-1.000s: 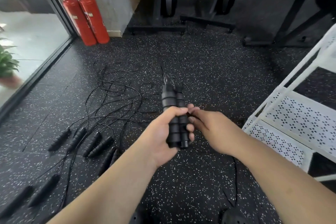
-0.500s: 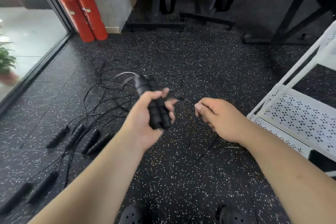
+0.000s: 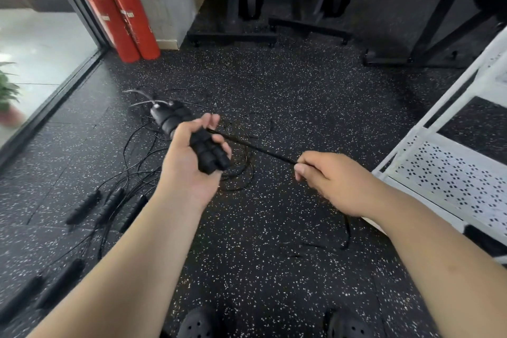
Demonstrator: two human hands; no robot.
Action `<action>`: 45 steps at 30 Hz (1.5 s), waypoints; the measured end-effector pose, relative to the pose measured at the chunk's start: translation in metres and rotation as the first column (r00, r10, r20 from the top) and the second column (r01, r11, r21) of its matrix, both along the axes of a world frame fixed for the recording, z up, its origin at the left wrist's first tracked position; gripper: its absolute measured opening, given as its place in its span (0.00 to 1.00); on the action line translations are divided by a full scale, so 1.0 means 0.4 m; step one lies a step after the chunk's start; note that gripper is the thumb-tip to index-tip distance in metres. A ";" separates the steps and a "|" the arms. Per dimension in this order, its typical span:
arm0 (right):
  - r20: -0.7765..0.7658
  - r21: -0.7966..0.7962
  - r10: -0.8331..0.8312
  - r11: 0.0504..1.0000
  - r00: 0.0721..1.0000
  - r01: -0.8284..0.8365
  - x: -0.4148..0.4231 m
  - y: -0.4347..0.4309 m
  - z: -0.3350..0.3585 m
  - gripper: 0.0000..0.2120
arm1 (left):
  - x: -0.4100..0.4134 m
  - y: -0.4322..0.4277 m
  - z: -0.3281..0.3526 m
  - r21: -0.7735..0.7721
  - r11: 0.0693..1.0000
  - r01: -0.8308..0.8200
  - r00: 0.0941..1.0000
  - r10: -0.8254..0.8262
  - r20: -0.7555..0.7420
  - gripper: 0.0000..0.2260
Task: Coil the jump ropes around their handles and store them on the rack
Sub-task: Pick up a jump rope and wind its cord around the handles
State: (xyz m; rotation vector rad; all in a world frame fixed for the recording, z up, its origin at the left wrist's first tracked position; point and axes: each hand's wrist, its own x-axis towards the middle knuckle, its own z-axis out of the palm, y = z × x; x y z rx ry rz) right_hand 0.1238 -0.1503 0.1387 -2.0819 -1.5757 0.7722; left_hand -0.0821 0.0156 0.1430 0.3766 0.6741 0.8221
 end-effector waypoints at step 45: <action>-0.185 0.161 -0.544 0.805 0.819 0.571 -0.045 0.030 -0.046 0.27 | 0.055 -0.108 -0.001 -0.004 0.951 0.309 0.937 -0.304 0.174 0.17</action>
